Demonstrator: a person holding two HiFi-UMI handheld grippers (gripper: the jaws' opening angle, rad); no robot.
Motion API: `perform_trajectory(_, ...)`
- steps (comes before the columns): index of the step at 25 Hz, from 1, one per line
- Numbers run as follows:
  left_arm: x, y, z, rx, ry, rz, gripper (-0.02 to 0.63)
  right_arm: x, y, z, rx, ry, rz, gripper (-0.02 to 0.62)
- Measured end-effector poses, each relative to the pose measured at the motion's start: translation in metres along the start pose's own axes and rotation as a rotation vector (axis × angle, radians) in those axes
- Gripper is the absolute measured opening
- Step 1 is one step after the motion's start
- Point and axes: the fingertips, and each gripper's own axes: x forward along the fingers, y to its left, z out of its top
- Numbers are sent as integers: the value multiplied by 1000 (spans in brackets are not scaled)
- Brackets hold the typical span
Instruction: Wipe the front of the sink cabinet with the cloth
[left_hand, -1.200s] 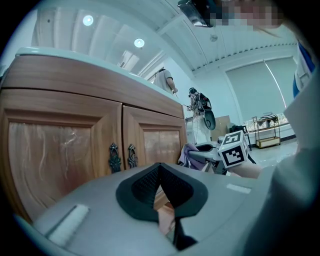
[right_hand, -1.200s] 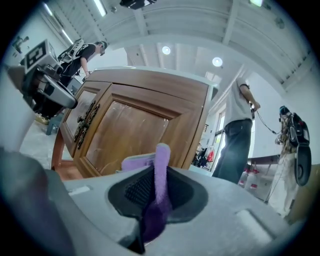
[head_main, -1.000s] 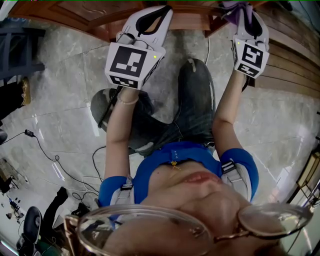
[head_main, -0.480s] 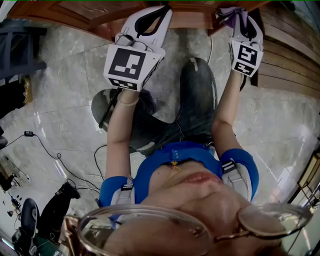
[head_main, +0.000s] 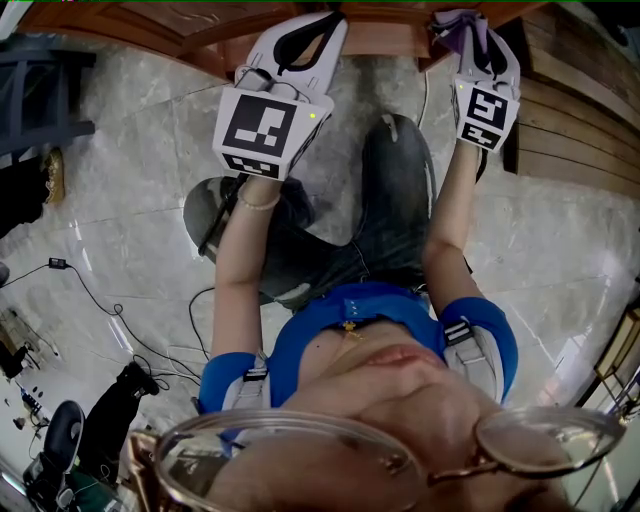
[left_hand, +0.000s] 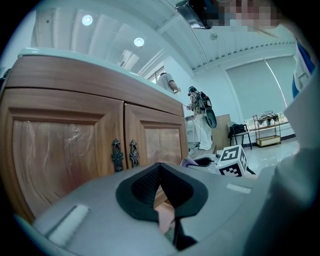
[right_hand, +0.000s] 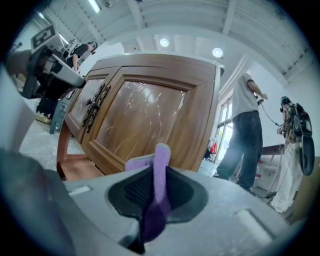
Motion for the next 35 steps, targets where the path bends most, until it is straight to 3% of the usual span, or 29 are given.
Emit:
perform_trajectory(14,-7,16,-12,-16,28,53,1,12,66,32,1,-59,132,55)
perform_trajectory(28,-5,11,-14,-21,32,40,0,19,137,66,-46,-132,272,55)
perform_trajectory(35,-2,11,-16,-43,28,25,0,16,142,67,-54,-134,270,55)
